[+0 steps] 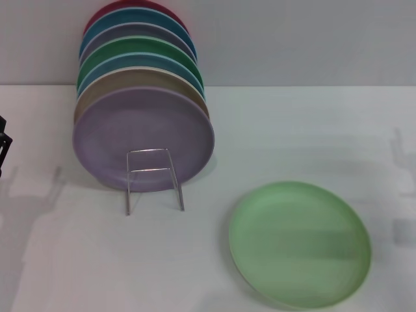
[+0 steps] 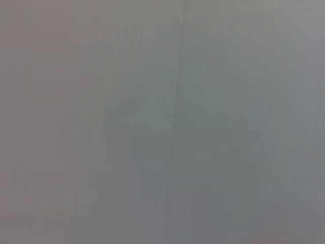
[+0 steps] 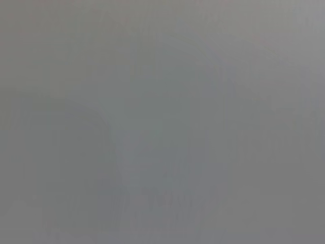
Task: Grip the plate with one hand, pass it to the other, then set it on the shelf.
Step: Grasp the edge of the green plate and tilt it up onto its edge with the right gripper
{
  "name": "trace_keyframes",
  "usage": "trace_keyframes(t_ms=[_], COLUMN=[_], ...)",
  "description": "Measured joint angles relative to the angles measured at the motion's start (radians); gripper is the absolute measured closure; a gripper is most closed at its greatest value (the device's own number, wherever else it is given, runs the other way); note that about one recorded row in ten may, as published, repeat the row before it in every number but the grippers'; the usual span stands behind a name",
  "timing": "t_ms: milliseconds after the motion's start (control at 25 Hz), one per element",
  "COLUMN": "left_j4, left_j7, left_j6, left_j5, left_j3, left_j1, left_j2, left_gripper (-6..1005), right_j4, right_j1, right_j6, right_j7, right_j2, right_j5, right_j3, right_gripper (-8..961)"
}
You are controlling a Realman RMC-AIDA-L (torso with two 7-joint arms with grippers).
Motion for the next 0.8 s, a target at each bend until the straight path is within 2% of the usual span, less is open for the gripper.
trace_keyframes(t_ms=[240,320,440,520,800], left_j4=[0.0,0.002,0.002,0.002,0.002], left_j7=[0.0,0.0,0.0,0.0,0.0], left_j6=[0.0,-0.004,-0.005,-0.006,-0.006], left_j5=[0.0,0.0,0.0,0.0,0.0], left_j3=[0.0,0.0,0.0,0.0,0.0], left_j1=[-0.002,-0.003,-0.003,-0.003,0.001], left_j2=[0.0,0.0,0.0,0.0,0.0], left_gripper=[143,143,143,143,144], right_j4=[0.02,0.063,0.108,0.124,0.293], right_j1=[-0.003,-0.009,-0.011,-0.012,-0.02], right_j6=[-0.005,-0.001,0.015,0.025,0.191], right_j7=[-0.081,-0.195,-0.224,-0.216,-0.12], right_j2=[-0.002,-0.002,-0.002,-0.004,-0.031], right_j5=[0.0,0.001,0.002,0.002,0.002], right_j3=[0.002,0.011,0.02,0.022,0.032], right_gripper=[338,339,339,339,338])
